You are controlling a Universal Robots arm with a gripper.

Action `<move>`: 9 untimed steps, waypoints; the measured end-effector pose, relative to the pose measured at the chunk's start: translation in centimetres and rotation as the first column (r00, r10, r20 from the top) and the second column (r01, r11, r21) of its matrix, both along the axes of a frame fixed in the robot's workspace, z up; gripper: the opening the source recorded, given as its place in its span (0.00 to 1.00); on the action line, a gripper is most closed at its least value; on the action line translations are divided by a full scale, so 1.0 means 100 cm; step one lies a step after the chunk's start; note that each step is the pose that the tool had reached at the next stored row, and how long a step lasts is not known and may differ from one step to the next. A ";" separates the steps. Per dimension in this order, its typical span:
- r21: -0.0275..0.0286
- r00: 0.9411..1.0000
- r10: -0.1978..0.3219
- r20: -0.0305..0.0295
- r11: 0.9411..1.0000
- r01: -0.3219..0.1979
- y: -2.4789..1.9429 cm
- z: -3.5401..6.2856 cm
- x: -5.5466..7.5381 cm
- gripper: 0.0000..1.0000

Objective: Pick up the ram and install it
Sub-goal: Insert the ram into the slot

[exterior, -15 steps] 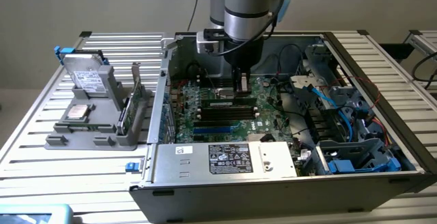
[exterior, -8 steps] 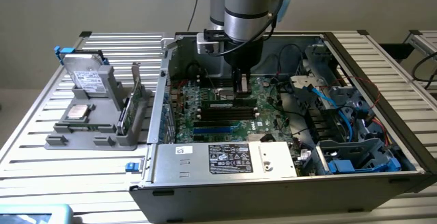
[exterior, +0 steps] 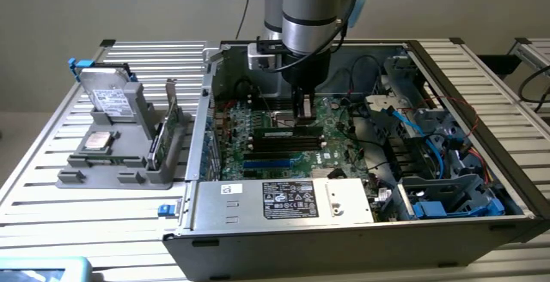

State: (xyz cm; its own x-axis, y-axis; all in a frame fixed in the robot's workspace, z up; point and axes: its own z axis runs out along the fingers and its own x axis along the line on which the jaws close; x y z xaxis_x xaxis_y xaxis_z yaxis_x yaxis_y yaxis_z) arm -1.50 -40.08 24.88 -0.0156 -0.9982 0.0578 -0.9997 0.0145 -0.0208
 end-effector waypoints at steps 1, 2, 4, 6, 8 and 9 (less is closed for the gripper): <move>0.001 1.000 0.000 0.000 1.000 0.000 0.0000 -0.0007 0.000 0.12; 0.002 1.000 0.000 0.000 1.000 0.000 0.0000 -0.0013 0.000 0.12; 0.005 1.000 0.000 0.000 1.000 0.000 -0.0001 -0.0024 0.000 0.12; 0.009 1.000 0.000 0.000 1.000 0.000 -0.0001 -0.0034 0.000 0.12; 0.012 1.000 0.000 0.000 1.000 0.000 -0.0001 -0.0039 0.000 0.12; 0.012 1.000 0.000 0.000 1.000 0.000 -0.0001 -0.0039 0.000 0.12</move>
